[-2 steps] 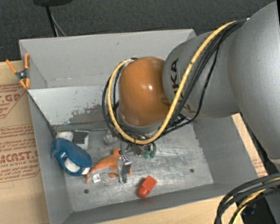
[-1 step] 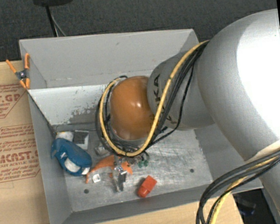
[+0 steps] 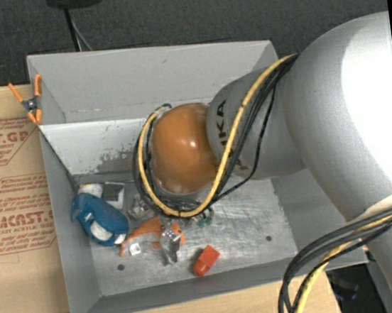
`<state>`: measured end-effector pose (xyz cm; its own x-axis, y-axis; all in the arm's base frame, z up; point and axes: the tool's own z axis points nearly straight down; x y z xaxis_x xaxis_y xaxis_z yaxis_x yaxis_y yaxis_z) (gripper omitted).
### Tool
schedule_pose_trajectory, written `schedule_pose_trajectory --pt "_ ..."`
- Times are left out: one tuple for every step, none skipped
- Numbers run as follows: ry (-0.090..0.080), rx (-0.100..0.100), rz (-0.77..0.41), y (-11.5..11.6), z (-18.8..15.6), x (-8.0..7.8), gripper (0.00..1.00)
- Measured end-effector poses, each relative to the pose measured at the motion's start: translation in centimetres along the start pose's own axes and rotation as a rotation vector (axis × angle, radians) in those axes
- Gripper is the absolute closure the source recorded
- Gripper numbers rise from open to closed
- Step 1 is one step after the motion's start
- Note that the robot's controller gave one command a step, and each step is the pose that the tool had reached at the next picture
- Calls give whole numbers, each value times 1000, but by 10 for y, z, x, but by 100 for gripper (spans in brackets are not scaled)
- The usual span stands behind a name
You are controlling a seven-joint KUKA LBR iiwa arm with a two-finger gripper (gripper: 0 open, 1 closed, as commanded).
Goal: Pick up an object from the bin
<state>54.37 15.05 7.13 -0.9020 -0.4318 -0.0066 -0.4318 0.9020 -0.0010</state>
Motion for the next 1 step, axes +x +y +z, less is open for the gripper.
schedule_pose_trajectory --pt "0 -4 185 1 1 2 0"
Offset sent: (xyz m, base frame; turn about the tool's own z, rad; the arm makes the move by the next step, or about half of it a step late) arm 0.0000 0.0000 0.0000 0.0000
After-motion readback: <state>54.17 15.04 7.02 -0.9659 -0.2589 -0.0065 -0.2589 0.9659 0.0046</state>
